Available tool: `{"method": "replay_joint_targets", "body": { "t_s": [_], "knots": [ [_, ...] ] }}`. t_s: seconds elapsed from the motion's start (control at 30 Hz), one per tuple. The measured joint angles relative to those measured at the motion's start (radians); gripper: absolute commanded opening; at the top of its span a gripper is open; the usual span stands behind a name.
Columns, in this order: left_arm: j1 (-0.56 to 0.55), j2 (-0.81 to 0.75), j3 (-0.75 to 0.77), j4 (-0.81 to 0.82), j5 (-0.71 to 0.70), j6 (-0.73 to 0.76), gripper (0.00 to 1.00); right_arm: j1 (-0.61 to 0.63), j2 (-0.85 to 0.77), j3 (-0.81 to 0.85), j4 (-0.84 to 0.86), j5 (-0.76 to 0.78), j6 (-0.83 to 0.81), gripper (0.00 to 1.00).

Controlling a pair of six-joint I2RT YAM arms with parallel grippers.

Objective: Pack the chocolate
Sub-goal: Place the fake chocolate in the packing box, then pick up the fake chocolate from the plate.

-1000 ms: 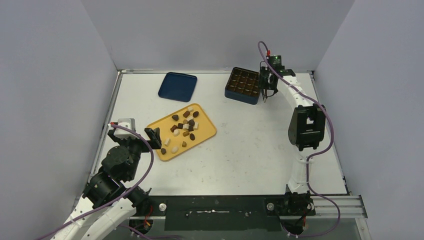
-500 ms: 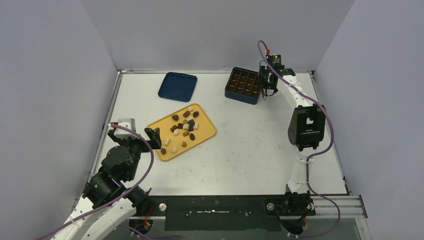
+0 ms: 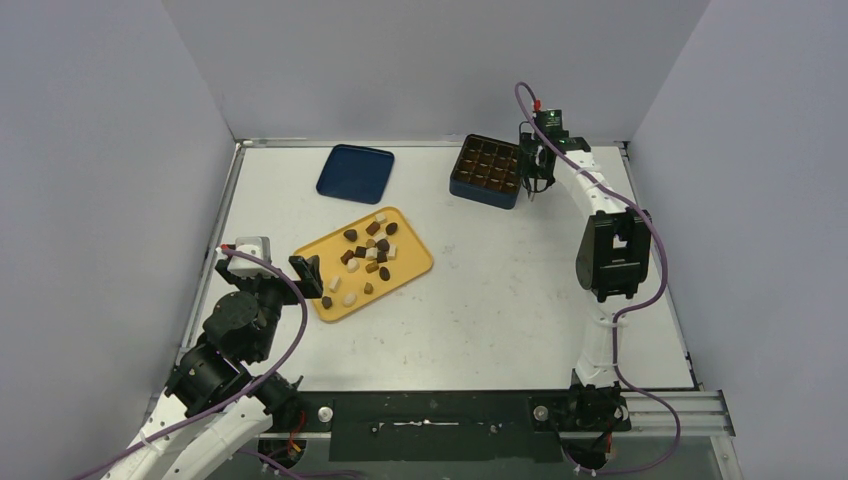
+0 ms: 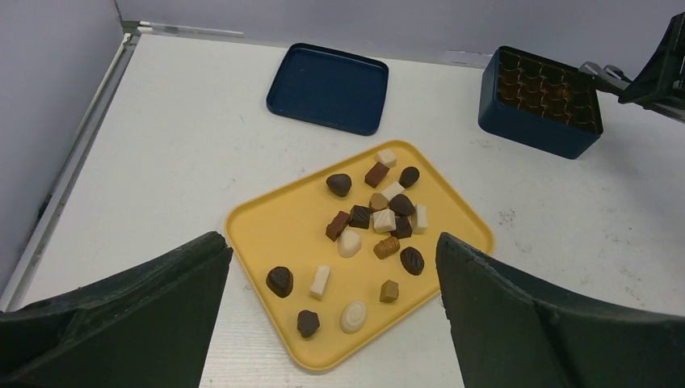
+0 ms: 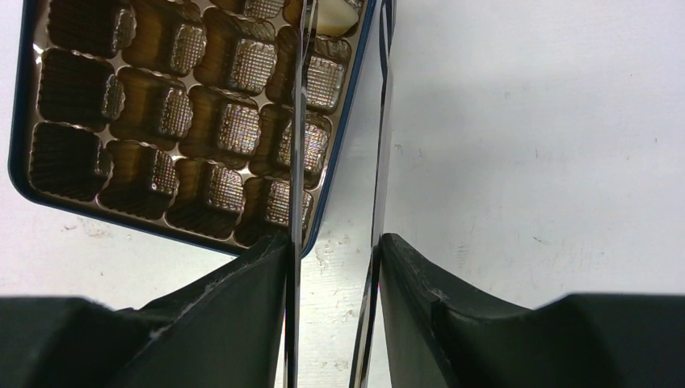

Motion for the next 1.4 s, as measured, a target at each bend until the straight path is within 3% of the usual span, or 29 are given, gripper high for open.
{"method": "replay_joint_targets", "body": {
  "t_s": [0.47, 1.13, 1.4],
  "knots": [
    [0.000, -0.001, 0.000, 0.000, -0.009, 0.000, 0.97, 0.055, -0.103, -0.048, -0.028, 0.002, -0.002, 0.39],
    [0.005, -0.051, 0.000, 0.000, -0.048, 0.000, 0.97, 0.502, -0.376, -0.391, 0.056, -0.074, -0.031, 0.40],
    [0.006, -0.058, 0.000, 0.000, -0.058, 0.000, 0.97, 0.584, -0.376, -0.420, 0.084, -0.104, -0.032, 0.41]
  ]
}}
